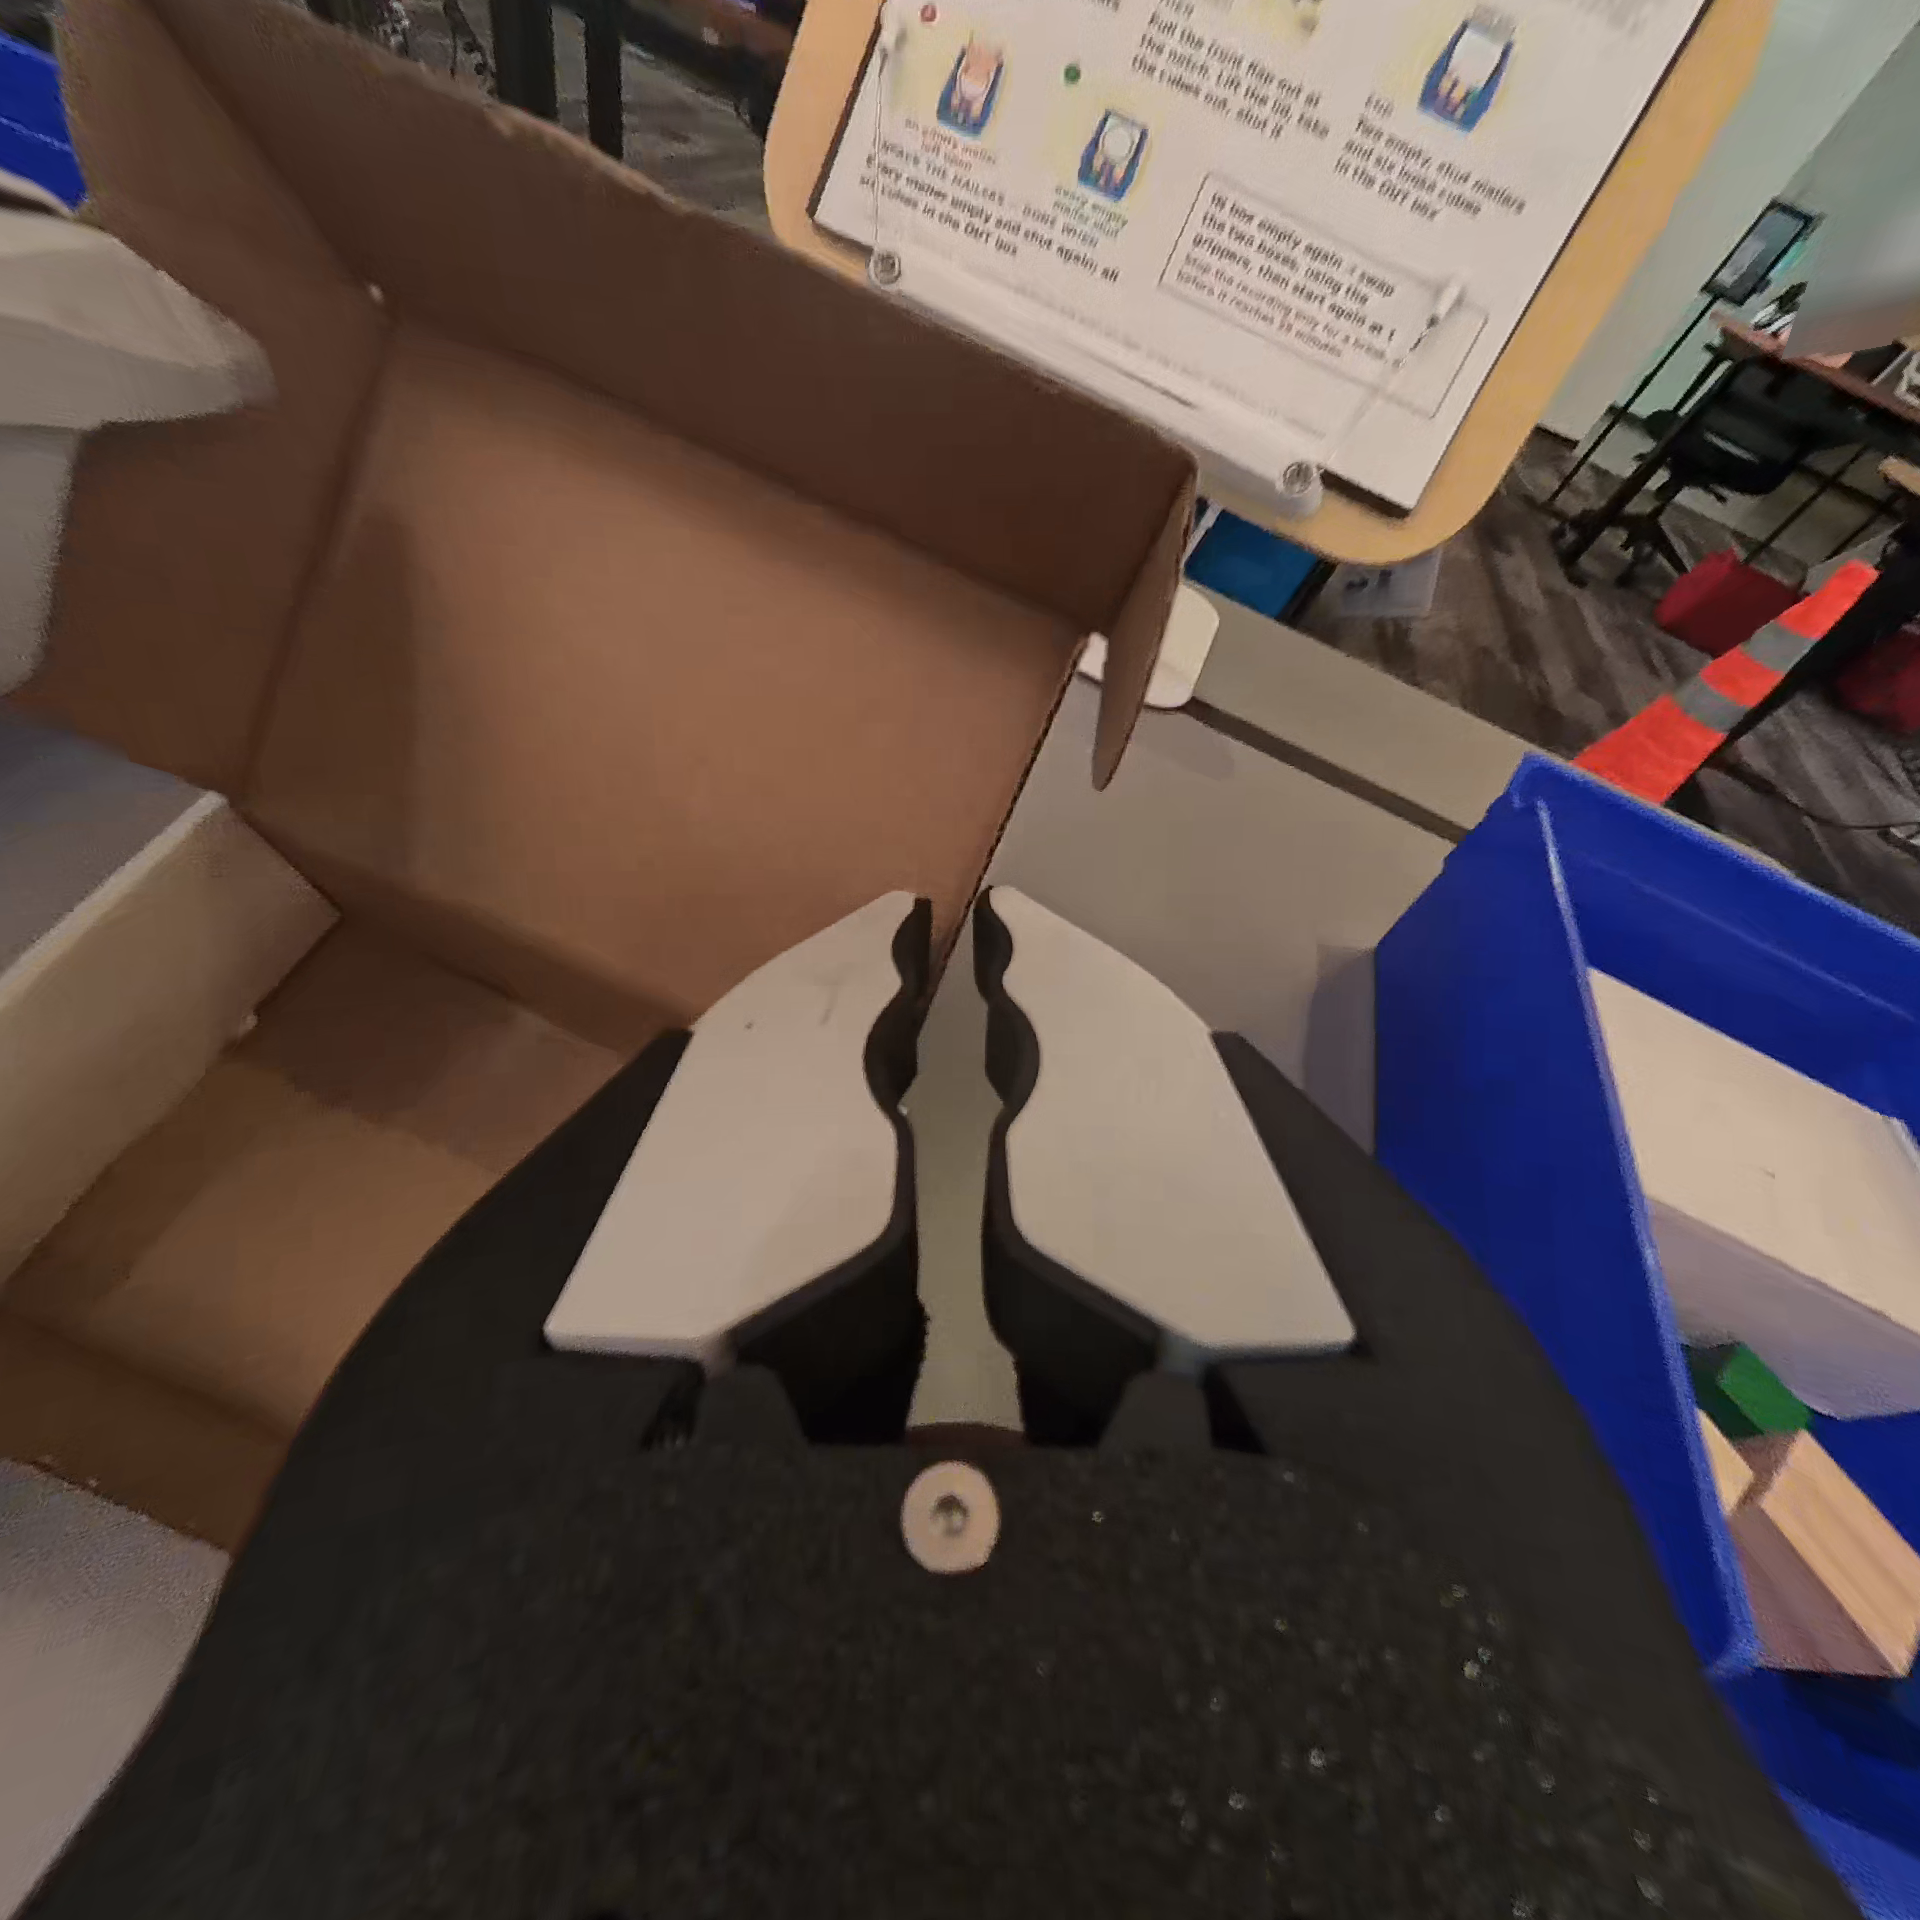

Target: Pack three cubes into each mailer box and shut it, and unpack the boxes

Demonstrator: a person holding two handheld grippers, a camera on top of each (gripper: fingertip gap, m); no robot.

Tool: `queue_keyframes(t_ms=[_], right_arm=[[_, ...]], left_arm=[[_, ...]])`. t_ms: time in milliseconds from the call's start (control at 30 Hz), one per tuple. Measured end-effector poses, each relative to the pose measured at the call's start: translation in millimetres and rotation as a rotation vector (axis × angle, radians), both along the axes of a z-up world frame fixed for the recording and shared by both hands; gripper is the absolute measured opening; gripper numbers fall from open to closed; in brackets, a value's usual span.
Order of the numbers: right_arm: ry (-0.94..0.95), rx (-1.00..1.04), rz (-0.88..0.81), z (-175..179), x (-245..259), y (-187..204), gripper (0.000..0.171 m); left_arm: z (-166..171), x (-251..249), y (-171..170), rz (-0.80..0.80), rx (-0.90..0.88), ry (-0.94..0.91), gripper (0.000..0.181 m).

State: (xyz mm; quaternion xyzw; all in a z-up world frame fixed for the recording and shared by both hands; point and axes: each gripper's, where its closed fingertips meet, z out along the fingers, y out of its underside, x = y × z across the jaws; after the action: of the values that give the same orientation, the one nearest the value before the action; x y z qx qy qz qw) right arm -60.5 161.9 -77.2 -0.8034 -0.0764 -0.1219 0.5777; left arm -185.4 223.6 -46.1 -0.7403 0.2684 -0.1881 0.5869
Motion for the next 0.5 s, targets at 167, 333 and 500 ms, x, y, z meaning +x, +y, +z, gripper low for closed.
queue_keyframes(t_ms=[167,333,500], right_arm=[[0.032,-0.040,0.018,-23.9,3.2,-11.6,0.007],[0.050,-0.081,0.025,-35.0,0.3,-43.1,0.007],[0.105,-0.152,0.057,-49.7,-7.4,-67.1,0.008]], left_arm=[[-19.0,-2.2,-23.2,-0.004,0.146,0.010,0.008],[-23.4,-7.9,-62.2,-0.056,0.238,0.108,0.009],[-47.6,-15.3,-85.9,-0.114,0.087,0.115,0.007]])
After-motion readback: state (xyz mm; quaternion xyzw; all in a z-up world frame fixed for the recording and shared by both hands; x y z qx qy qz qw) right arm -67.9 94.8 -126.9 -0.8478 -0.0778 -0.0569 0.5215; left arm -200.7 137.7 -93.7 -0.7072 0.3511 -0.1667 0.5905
